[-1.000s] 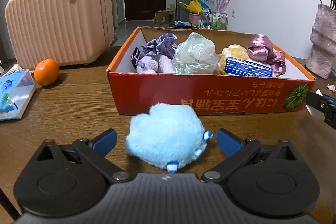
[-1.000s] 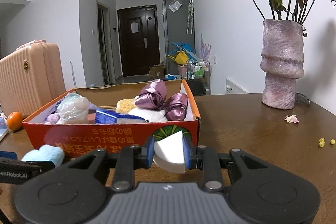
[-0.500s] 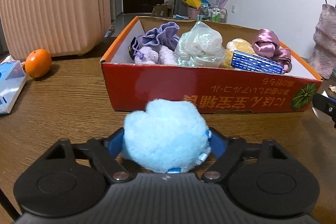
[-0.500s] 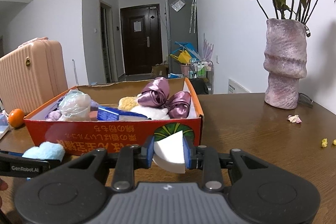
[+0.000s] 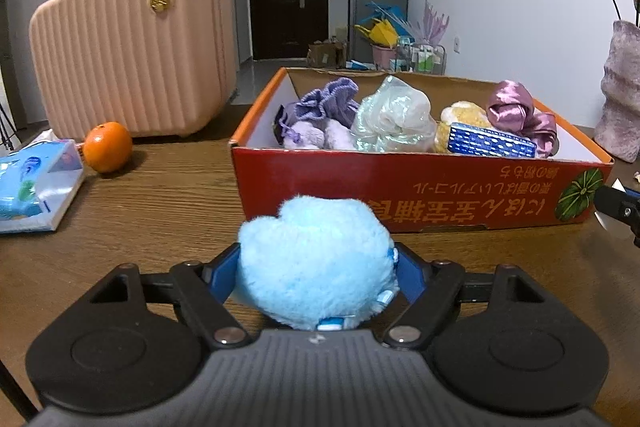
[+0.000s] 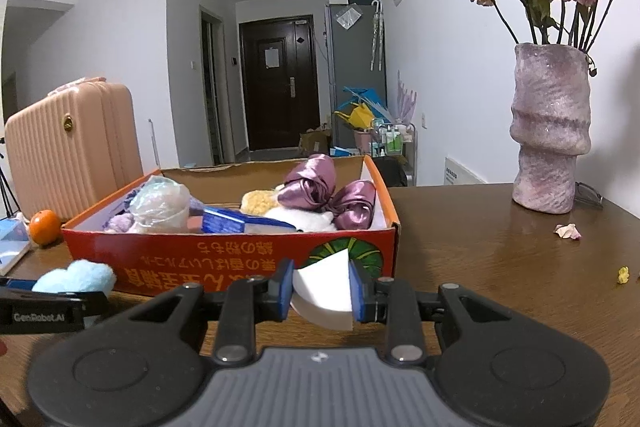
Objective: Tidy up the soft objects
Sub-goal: 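Carry the wedge sponge and blue plush over the box with both grippers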
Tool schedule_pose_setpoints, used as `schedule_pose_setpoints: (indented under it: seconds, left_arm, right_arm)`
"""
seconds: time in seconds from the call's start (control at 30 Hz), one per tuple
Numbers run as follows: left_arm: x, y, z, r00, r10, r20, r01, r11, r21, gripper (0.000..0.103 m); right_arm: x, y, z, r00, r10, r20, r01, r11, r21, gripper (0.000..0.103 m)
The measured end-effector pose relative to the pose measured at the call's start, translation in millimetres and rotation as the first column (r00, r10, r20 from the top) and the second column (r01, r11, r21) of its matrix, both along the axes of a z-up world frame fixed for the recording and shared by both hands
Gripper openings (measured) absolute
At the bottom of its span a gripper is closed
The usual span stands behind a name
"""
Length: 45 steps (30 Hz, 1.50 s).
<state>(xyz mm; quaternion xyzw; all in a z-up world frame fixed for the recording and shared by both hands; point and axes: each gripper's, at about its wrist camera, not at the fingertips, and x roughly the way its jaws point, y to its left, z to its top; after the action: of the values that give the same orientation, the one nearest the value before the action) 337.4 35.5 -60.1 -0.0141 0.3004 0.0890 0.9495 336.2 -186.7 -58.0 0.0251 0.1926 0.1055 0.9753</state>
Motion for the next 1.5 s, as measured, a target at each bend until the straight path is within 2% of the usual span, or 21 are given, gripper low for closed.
schedule_pose_setpoints:
  seconds: [0.17,0.43,0.63,1.03,1.5]
  left_arm:
    - [-15.5,0.0,7.8,0.999,0.018,0.044,-0.018,1.000,0.009,0.079]
    - [-44.3,-11.9,27.8,0.990,-0.004,0.142,0.000,1.000,0.029,0.079]
    - [-50.7,-16.6,41.5,0.982,0.000,0.191,-0.006,1.000,0.028,0.079]
    - [-39.1,-19.8,59.8,0.970,0.023,0.242,-0.020,1.000,-0.013,0.079]
    - [-3.1,-21.1,69.7,0.960,0.031,0.279,-0.018,0.999,-0.049,0.079]
  right_arm:
    - [-7.1,-0.6,3.2,1.000,0.019,0.020,-0.020,1.000,0.022,0.028]
    - [-18.5,2.1,13.8,0.996,0.035,0.077,-0.038,0.999,0.027,0.028]
    - [-21.9,1.8,24.3,0.992,0.038,0.117,-0.043,0.998,0.038,0.029]
    - [-17.9,10.3,36.1,0.985,0.042,0.167,-0.053,0.996,0.067,0.028]
    - [17.4,19.6,37.7,0.984,0.028,0.178,-0.044,0.995,0.086,0.029]
